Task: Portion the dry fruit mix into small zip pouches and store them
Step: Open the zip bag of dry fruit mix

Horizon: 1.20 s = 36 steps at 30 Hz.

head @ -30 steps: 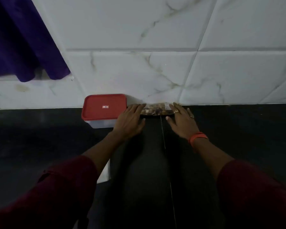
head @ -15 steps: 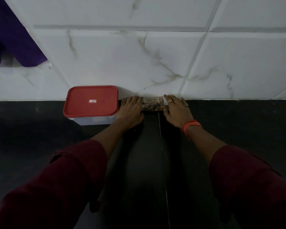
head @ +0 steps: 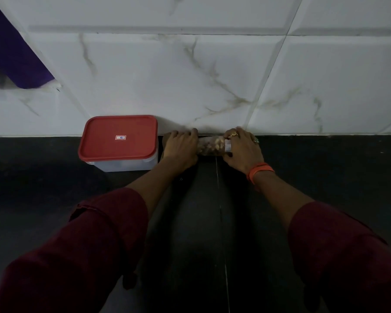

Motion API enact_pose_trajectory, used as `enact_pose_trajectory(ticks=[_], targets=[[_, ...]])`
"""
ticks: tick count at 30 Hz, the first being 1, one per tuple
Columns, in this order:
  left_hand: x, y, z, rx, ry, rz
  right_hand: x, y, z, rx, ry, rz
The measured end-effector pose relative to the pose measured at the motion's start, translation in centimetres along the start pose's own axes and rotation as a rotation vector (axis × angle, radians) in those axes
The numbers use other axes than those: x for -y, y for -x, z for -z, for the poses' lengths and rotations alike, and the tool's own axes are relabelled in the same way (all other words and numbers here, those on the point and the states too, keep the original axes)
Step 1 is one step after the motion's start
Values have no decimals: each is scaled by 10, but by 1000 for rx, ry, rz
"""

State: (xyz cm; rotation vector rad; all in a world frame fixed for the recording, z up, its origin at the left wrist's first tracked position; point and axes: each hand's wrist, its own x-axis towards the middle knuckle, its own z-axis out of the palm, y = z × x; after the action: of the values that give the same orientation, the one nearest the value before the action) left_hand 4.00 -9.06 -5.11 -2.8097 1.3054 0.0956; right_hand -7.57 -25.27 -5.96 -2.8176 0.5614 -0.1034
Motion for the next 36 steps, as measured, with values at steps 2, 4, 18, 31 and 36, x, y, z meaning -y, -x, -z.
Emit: enact_pose_trajectory(ticks=[2,4,18,31,36], targets=[[-1,1,0,-17,36,-2,0,4,-1,4,43,-15],[-4,3,0,-38,60,-4,1,9,-1,1,72,-22],[7,123,23,-101,191,-70,34,98,5,-121,94,150],[12,214,-18,-138,176,5,80,166,-18,-86,128,134],[-2,241,-23,-146,171,10,70,201,-25,-98,206,161]])
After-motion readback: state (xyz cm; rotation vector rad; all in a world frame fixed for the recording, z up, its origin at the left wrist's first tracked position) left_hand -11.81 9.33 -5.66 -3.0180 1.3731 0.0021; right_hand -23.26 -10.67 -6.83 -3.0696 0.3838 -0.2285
